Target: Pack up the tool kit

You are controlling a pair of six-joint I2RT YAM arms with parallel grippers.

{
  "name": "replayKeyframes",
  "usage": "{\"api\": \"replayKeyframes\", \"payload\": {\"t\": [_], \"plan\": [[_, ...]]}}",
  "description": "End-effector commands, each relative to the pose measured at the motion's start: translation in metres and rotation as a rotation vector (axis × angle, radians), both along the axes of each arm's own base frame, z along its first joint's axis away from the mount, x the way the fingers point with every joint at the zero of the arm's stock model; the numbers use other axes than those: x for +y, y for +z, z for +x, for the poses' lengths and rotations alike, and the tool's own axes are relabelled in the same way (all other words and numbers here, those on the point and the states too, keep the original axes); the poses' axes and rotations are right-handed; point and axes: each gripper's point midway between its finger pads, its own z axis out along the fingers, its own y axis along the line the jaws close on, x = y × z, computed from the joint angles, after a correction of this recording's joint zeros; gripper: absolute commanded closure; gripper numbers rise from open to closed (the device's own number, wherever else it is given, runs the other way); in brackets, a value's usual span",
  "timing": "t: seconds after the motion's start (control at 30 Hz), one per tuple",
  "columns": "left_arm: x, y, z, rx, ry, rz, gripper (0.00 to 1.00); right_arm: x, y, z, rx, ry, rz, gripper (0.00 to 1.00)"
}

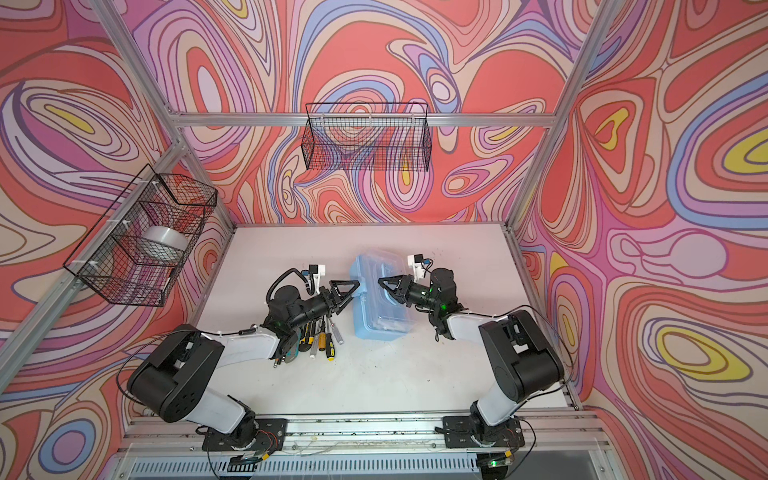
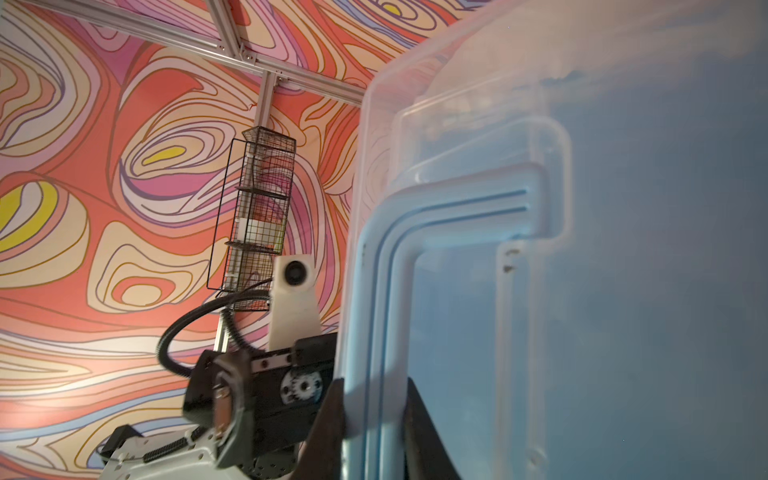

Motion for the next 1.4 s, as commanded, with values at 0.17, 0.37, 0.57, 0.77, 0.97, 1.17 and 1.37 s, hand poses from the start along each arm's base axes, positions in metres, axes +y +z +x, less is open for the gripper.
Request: {"api": "replayKeyframes", "payload": {"t": [0.17, 0.37, 0.57, 0.77, 0.97, 1.17, 1.37], "plan": [[0.011, 0.100, -0.025, -0.342, -0.051, -0.167, 0.14, -0.012, -0.093, -0.019, 0.208, -0.016, -0.218, 1.00], [0.014, 0.062, -0.009, -0.284, -0.006, -0.052, 0.14, -0.014, -0.068, -0.017, 0.160, -0.024, -0.250, 1.00], [0.011, 0.024, 0.001, -0.227, 0.017, 0.058, 0.14, -0.011, -0.029, -0.015, 0.115, -0.017, -0.223, 1.00], [0.000, -0.008, 0.006, -0.193, 0.009, 0.137, 0.14, -0.005, 0.007, -0.015, 0.099, 0.000, -0.132, 1.00], [-0.007, -0.019, 0.008, -0.173, -0.005, 0.126, 0.14, -0.005, 0.033, -0.017, 0.060, 0.001, -0.120, 1.00], [-0.012, -0.024, 0.009, -0.158, -0.025, 0.125, 0.14, -0.003, 0.052, -0.020, 0.025, 0.011, -0.062, 1.00], [-0.016, -0.019, 0.009, -0.168, -0.038, 0.114, 0.14, 0.000, 0.062, -0.022, 0.004, 0.031, -0.017, 1.00]]}}
